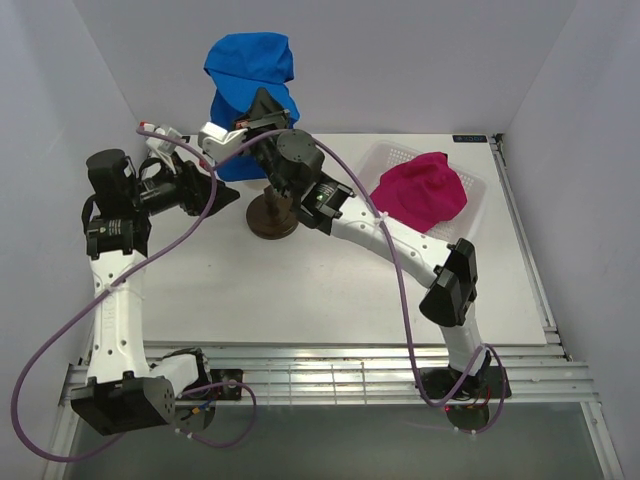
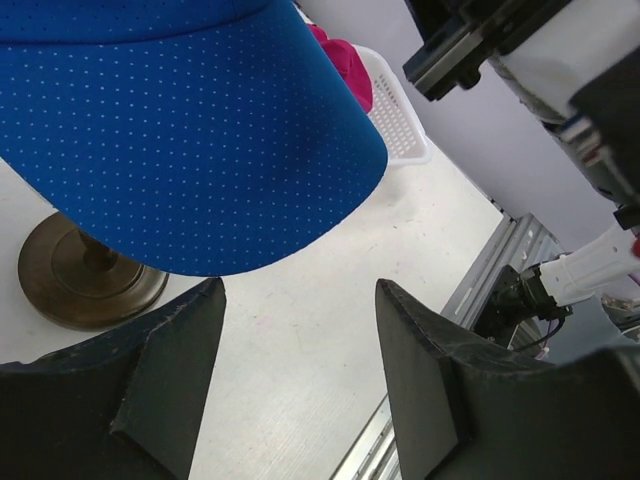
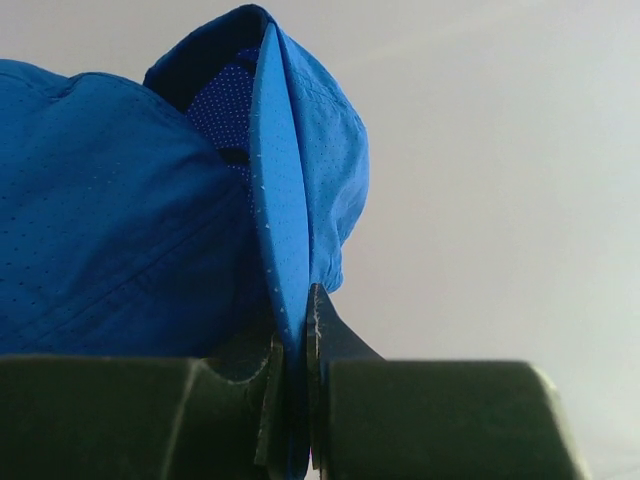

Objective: Stack the hats

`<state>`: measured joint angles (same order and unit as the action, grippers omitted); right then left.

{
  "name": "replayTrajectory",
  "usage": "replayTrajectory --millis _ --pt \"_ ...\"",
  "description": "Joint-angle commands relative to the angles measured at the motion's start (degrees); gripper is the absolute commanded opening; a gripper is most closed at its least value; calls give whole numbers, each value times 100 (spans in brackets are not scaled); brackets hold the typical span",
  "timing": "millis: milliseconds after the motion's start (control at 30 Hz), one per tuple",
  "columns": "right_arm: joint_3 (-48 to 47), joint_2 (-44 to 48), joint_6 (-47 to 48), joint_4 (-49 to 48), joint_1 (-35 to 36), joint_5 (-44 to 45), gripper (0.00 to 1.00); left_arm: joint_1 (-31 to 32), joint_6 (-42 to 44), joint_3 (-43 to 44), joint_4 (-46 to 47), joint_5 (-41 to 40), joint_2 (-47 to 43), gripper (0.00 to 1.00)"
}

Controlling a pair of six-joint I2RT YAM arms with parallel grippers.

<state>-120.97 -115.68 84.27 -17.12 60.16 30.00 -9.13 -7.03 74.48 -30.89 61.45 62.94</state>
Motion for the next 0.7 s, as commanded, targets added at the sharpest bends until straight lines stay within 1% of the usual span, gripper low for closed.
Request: replayTrajectory --millis 0,200,400,567,667 --pt "213 405 361 -563 66 67 8 25 -185 -117 461 122 -36 70" --pt "723 677 871 -1003 110 217 8 25 -325 -170 690 201 -10 66" --pt "1004 924 1003 -1223 207 252 8 25 -554 -390 1068 253 -1 60" --pt "1198 1038 1048 -1337 207 243 8 25 -528 -242 902 543 -36 62" --pt "1251 1074 1004 -1329 215 243 8 25 -160 -110 463 552 -80 65"
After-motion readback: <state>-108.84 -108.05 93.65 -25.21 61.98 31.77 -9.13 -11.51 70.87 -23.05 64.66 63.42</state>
